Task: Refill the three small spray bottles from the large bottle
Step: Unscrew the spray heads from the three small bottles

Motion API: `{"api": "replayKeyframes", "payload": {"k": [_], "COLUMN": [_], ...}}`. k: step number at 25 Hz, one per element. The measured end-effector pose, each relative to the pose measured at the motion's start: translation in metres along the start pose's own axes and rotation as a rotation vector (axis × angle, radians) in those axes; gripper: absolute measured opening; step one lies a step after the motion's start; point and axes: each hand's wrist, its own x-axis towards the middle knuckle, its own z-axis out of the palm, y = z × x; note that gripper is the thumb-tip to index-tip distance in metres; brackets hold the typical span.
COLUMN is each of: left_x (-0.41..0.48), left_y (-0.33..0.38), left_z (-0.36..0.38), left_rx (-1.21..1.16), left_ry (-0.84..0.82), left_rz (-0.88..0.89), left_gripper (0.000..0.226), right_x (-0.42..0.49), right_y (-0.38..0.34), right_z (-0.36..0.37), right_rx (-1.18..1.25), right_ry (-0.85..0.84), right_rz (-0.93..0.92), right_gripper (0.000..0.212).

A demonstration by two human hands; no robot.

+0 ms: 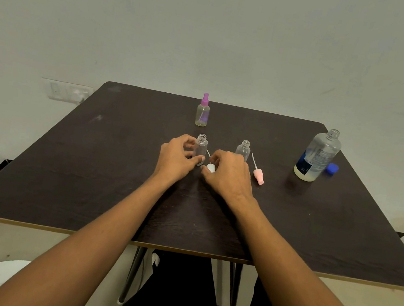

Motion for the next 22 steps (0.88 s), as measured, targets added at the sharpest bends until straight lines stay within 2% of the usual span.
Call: {"api": "replayKeyframes", "payload": {"k": [6,11,17,22], "left_x": [-0.014,-0.047,-0.07,-0.054], "left_y": [0.008,0.021,0.028,0.037], "left_z": [-0.027,-0.06,-0.061,-0.059], "left_rx": [0.009,-0.013,-0.039,-0.086], "left_ry": [0.016,0.114,0.117,0.137], "left_rz": [0.07,0.198,0.238,0.235], "left_gripper": [0.061,0.054,0.053,0.047], "right_x": [-0.013,-0.037,-0.053,-0.041], "right_y": [0.003,0.016,0.026,0.026], "right_z": [-0.037,-0.09,-0.103,-0.105], "right_rx": [0.061,0.258,0.272,0.317], "right_ry": [0.115,0.242,0.227,0.241], "right_rz": [-0.074,-0.164,-0.153,-0.175], "right_gripper": [0.033,0.026,0.034,0.028]}}
